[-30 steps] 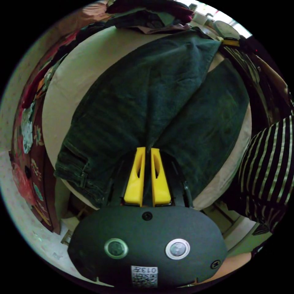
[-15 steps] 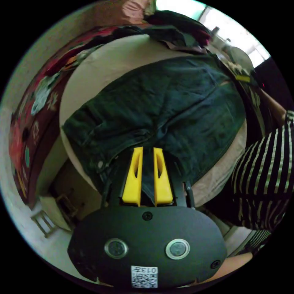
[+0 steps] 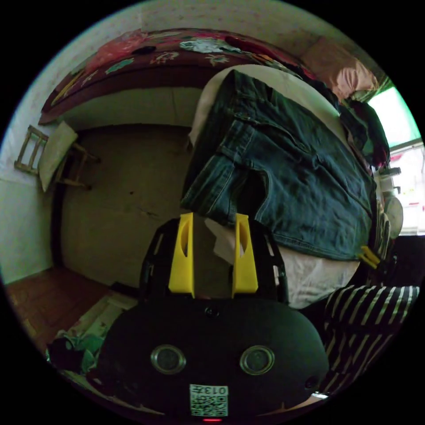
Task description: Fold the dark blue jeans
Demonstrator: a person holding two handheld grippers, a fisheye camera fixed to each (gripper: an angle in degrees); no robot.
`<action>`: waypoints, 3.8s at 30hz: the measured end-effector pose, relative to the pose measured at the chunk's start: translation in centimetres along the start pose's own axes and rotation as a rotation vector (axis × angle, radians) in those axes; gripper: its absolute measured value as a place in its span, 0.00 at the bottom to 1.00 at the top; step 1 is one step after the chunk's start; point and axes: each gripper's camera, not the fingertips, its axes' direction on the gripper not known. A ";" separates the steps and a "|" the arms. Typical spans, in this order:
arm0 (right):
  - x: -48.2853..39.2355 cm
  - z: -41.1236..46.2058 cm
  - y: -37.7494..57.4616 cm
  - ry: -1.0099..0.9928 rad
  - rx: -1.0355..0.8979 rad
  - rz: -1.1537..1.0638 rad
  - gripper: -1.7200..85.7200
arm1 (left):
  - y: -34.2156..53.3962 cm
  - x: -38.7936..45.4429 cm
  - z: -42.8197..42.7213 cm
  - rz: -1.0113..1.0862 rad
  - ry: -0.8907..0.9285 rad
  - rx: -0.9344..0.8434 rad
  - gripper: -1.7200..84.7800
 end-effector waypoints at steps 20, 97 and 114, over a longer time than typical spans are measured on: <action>-3.6 -3.7 5.8 0.198 -0.148 0.119 0.11 | 1.0 -11.9 -9.6 0.069 0.156 0.200 0.06; 34.4 3.7 -8.3 0.347 -0.140 0.554 0.13 | -21.0 19.2 -14.3 0.329 -0.259 0.240 0.05; 46.3 7.8 -10.4 0.289 0.011 0.457 0.08 | -26.9 41.6 -10.8 0.585 -0.297 0.137 0.03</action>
